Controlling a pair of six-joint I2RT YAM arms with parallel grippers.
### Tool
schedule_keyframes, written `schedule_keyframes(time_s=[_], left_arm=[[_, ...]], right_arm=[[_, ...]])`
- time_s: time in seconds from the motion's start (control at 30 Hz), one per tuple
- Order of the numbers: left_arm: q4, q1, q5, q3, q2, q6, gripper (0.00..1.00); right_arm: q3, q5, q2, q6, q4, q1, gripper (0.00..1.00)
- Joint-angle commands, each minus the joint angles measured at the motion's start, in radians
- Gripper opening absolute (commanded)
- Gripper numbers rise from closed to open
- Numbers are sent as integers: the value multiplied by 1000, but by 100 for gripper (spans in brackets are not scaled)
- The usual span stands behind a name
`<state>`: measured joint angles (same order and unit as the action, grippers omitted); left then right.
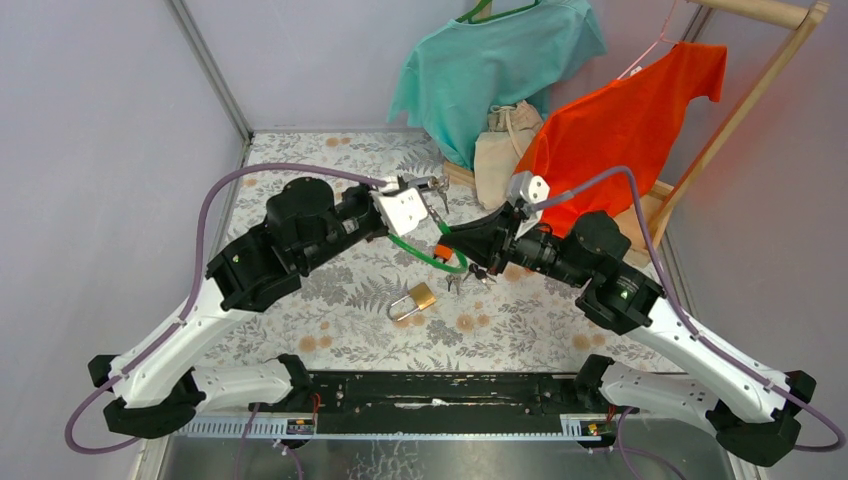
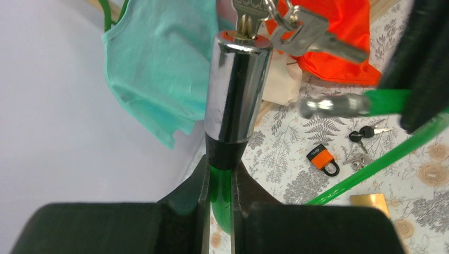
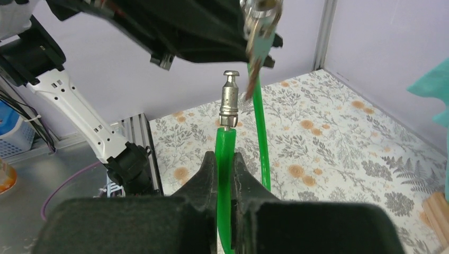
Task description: Unlock with the key
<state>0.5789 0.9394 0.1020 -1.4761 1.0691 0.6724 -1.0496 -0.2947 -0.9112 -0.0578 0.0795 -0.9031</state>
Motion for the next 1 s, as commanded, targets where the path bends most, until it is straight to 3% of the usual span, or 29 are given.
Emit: schedule_keyframes(time_s=[0.0, 0.13, 0.4, 0.5, 0.67, 0.83, 0.97], left_arm=[[-97, -38, 52, -76, 18, -168, 0], [-25, -120, -6, -113, 47, -229, 0], [249, -355, -113, -43, 161, -237, 0], [317, -424, -171, -4, 220, -243, 0], [341, -438, -211, 86, 294, -254, 0], [341, -438, -193, 162, 371, -258, 0], [254, -438, -173, 257, 401, -252, 0]], right_arm=[[47, 101, 64, -8, 33, -17, 0], [62, 200, 93, -64, -48, -16, 0], [59, 505, 61, -410, -392, -17, 0], [97, 533, 39, -526, -492, -16, 0], [245, 563, 54, -674, -519, -16, 0], [285, 604, 38, -746, -593, -17, 0], [321, 622, -11, -777, -626, -16, 0]])
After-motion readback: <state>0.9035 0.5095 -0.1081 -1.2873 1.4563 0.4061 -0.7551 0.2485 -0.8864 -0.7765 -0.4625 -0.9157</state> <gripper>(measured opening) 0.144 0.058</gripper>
